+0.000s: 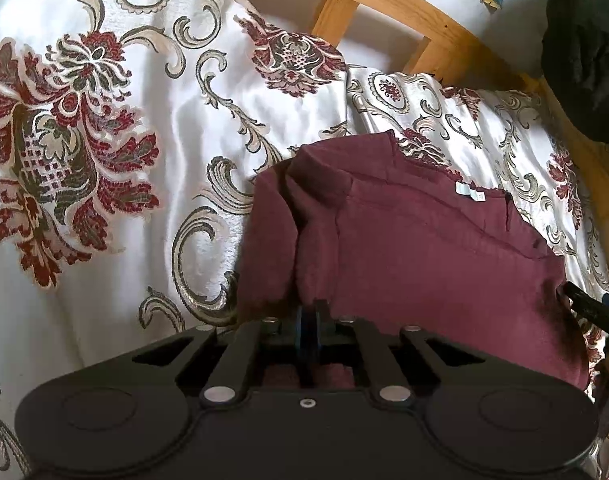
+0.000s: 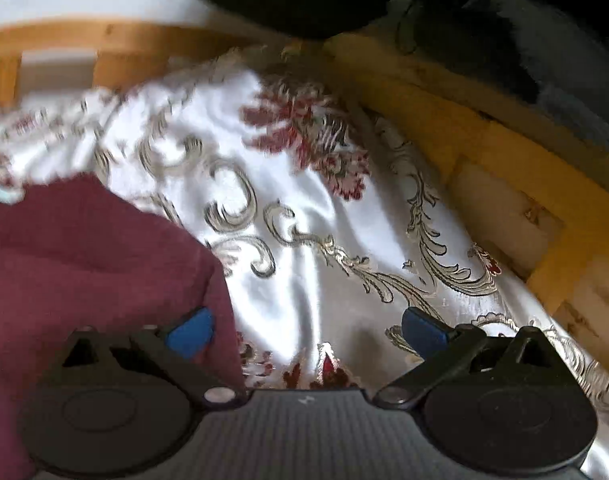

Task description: Fold small clothes

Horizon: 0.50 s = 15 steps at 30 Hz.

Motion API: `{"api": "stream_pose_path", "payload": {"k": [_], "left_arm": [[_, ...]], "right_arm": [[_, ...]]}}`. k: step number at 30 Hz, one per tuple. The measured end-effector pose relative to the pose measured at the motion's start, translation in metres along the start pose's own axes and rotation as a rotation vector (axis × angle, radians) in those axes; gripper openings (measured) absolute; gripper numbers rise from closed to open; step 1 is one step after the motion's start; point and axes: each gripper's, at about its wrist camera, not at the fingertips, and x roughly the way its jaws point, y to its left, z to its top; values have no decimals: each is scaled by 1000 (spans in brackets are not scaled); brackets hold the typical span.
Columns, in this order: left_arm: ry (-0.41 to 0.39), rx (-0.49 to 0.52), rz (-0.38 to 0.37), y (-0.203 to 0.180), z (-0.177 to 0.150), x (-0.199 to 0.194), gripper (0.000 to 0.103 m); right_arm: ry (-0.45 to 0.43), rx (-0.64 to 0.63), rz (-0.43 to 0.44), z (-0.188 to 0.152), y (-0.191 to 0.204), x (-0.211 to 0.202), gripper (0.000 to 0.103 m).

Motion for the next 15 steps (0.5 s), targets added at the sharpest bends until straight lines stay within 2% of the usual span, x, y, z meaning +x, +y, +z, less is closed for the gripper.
{"api": "stream_pose_path", "payload": {"k": [2,3,5,7,10,15], "left_arm": [[-2,-5,-4,0,0,-2,16],[-4,-5,-3,-1,0,-4,21],[-6,5,-1,-4,1,-6,39],[-18,15,16,-6,1,-9,66],[-39,43,41,-9,0,-17,83],[-73,23,45,-5,-6,-36,101]], "right_arm": [[-43,-19,31,-4,3,-15,103],[-66,-31,48,-7,6,-24,103],[-111,-48,89,-10,13,-40,103],[-145,-61,142,-11,21,-54,103],[-178,-79,216,-11,36,-74,103],[-155,-79,334,-12,58,-94,103]]}}
